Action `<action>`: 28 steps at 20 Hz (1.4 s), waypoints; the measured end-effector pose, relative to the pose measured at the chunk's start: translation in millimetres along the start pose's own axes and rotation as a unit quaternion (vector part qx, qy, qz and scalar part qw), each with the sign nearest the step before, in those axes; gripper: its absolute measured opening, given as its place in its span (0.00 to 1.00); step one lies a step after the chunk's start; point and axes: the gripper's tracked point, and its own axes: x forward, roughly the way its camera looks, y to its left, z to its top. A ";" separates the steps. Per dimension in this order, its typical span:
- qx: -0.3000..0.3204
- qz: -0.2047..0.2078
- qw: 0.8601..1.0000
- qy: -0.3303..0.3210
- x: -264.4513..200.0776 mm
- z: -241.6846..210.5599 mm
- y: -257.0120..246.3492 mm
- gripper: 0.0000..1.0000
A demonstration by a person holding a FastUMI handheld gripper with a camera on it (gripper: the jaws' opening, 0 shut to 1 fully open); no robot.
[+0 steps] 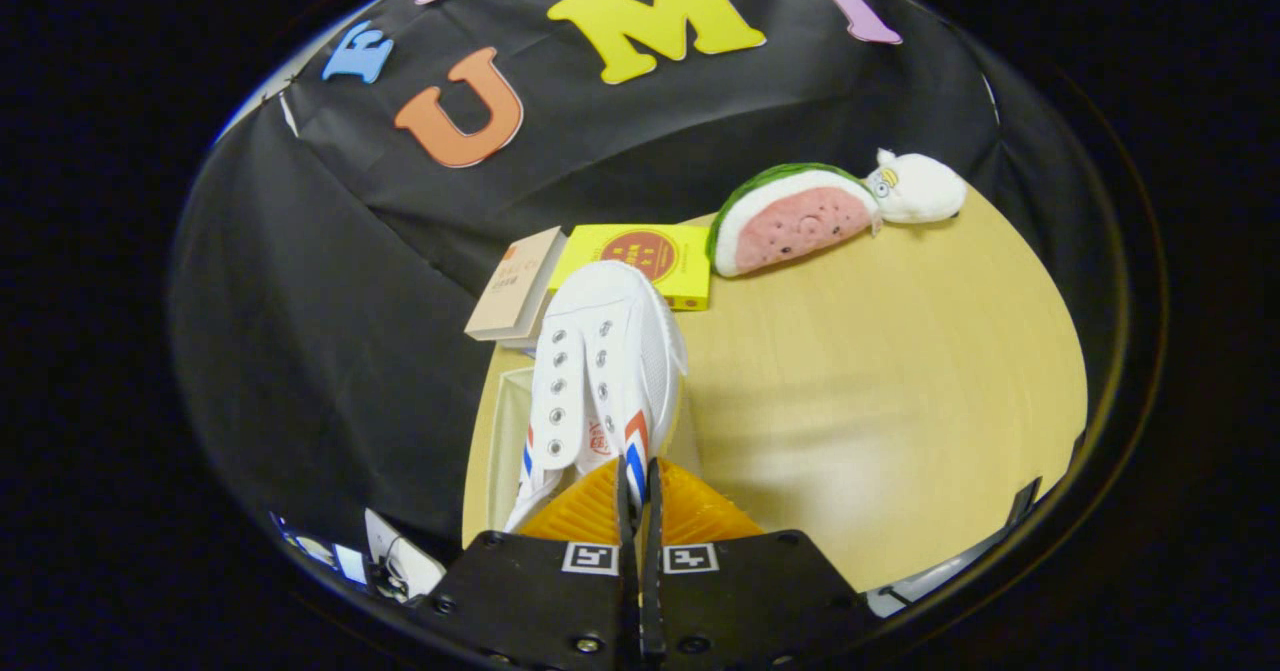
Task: Open the storage box then place both shoes into the box .Put the left shoe in first, then the right shoe, with the right side of both shoes facing outward in a uniform manner.
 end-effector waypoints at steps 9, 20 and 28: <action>-0.027 -0.025 0.999 0.022 67.5 -39.2 32.3 0.01; -0.049 -0.062 0.997 0.020 89.9 -61.7 7.1 0.02; -0.084 -0.039 0.994 -0.051 60.4 -33.4 13.3 0.88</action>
